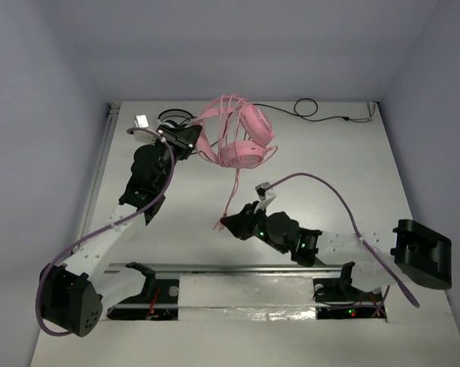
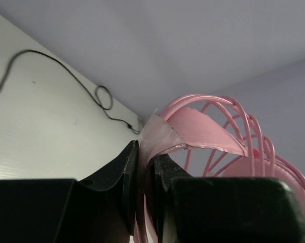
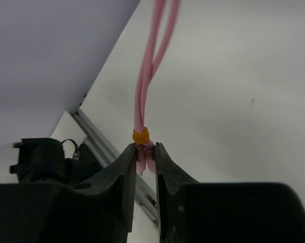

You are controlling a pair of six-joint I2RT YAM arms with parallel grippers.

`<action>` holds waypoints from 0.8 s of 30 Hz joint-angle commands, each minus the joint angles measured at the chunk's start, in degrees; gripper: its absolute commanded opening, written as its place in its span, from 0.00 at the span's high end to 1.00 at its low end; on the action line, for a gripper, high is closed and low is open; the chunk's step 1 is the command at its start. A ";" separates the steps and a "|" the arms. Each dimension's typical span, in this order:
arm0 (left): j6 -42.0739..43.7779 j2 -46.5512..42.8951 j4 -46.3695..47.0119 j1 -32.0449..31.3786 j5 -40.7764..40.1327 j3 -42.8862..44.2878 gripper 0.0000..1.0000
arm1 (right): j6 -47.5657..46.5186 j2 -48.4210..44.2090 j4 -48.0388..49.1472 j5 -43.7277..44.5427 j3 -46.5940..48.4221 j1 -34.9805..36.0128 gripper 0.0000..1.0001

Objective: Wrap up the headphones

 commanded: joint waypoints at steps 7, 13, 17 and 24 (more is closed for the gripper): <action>10.03 -2.06 4.07 -5.61 -23.10 -1.13 1.00 | -4.11 -0.54 -7.73 5.82 10.07 9.75 0.89; 17.32 -1.54 7.58 -12.03 -29.52 -6.49 1.00 | -9.11 -6.07 -6.16 8.27 10.95 10.28 0.89; 18.21 -1.01 8.29 -17.21 -31.37 -10.19 1.00 | -13.69 -7.92 -1.86 14.15 11.92 10.28 0.90; 19.44 -2.94 6.98 -23.37 -34.62 -13.88 1.00 | -18.09 -6.43 11.14 28.39 10.87 10.28 0.91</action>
